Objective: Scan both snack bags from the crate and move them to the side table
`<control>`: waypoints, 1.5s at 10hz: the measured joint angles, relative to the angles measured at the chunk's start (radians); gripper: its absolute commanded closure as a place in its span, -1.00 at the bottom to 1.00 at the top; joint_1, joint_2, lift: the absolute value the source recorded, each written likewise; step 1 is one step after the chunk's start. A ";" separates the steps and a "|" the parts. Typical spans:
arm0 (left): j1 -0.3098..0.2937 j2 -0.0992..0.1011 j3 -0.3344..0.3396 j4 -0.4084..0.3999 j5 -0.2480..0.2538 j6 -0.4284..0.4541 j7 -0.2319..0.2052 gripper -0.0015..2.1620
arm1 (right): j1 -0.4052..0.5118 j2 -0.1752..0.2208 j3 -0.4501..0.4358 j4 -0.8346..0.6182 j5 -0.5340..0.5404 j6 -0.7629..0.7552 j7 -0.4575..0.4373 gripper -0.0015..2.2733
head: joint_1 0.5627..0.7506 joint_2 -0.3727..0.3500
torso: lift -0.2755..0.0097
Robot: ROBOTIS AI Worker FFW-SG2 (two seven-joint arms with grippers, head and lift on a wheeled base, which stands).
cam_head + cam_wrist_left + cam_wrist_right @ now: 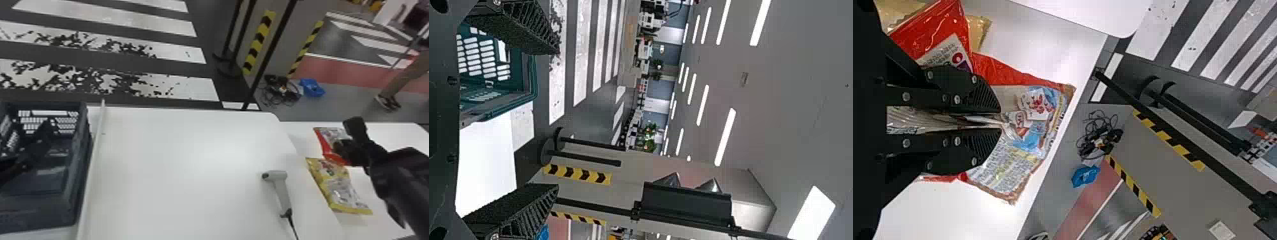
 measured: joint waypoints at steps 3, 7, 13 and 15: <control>0.000 0.000 0.000 -0.003 0.000 0.000 0.000 -0.97 | 0.086 0.000 -0.069 -0.078 -0.060 0.025 -0.002 -0.97 | 0.41 -0.94 | 0.26; -0.003 -0.003 -0.010 -0.015 -0.014 0.000 0.031 -0.97 | 0.389 0.175 -0.396 -0.679 -0.450 0.253 0.004 -0.95 | 0.41 -0.94 | 0.26; -0.002 0.023 -0.057 -0.070 -0.076 0.006 0.198 -0.97 | 0.484 0.572 -0.315 -1.122 -0.487 0.306 -0.027 -0.92 | 0.41 -0.38 | 0.26; 0.017 0.036 -0.086 -0.095 -0.101 0.009 0.231 -0.97 | 0.567 0.651 -0.214 -1.190 -0.393 0.089 -0.089 -0.93 | 0.41 -0.26 | 0.26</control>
